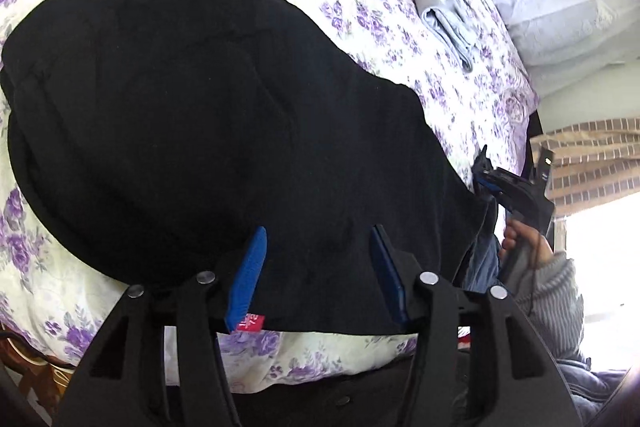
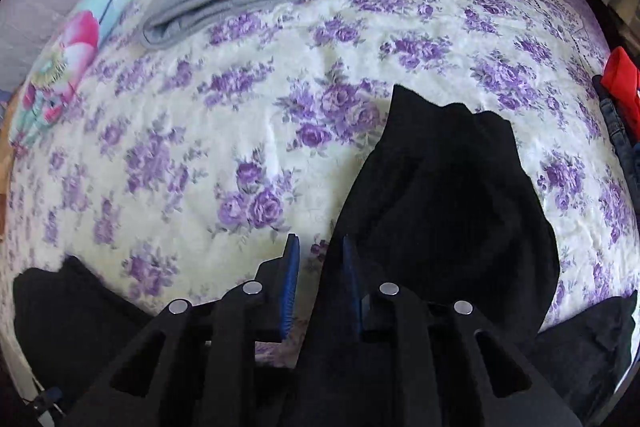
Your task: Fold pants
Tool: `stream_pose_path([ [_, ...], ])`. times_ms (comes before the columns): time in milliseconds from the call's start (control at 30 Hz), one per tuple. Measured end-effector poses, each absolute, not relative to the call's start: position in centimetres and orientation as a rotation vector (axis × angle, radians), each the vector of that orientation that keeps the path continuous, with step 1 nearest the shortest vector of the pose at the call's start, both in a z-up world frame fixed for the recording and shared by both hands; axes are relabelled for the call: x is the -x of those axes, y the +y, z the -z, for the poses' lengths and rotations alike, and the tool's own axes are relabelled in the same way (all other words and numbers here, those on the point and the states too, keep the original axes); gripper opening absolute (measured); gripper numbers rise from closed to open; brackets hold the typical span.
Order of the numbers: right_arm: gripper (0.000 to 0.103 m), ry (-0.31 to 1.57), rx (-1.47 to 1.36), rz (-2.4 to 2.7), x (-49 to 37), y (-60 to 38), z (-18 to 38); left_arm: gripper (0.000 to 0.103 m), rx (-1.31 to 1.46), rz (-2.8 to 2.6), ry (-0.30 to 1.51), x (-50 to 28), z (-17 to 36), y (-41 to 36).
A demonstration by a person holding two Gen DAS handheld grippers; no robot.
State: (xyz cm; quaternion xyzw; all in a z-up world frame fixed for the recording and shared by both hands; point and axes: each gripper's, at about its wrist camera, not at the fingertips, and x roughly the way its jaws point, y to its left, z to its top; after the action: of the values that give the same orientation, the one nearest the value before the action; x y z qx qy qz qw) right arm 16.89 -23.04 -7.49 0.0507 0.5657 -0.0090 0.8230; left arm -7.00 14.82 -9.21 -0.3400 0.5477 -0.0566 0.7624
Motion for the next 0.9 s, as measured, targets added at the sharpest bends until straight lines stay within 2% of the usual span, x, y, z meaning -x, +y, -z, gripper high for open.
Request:
stream_pose_path([
  [67,0.011,1.169,-0.061,0.034,-16.7,-23.4,7.5,0.052,0.706,0.131,1.202,6.8,9.1,14.6],
  [133,0.003,1.142,-0.161,0.010,-15.9,-24.9,6.8,0.052,0.672,0.136,1.213,6.7,8.9,14.4],
  [367,0.002,0.913,-0.620,0.004,-9.4,-34.8,0.9,0.057,0.609,0.167,1.219,4.9,8.8,13.9],
  [500,0.002,0.766,-0.822,0.098,-2.4,-41.9,-1.3,0.057,0.574,0.216,1.209,3.5,8.5,13.0],
  [600,0.000,0.682,-0.975,0.244,4.5,-46.7,0.4,0.058,0.500,0.272,1.222,2.5,8.2,11.5],
  [767,0.000,0.641,-1.308,0.404,13.1,-50.4,7.4,0.059,0.483,0.285,1.301,1.0,9.9,10.6],
  [800,0.004,0.626,-1.313,0.401,13.5,-50.3,7.6,0.059,0.487,0.283,1.304,0.8,10.0,10.7],
  [867,0.007,0.607,-1.257,0.355,12.7,-49.7,6.9,0.061,0.485,0.281,1.318,0.5,10.2,10.7],
  [900,0.021,0.603,-1.238,0.317,11.9,-49.5,6.6,0.064,0.485,0.281,1.327,0.4,10.4,10.6],
])
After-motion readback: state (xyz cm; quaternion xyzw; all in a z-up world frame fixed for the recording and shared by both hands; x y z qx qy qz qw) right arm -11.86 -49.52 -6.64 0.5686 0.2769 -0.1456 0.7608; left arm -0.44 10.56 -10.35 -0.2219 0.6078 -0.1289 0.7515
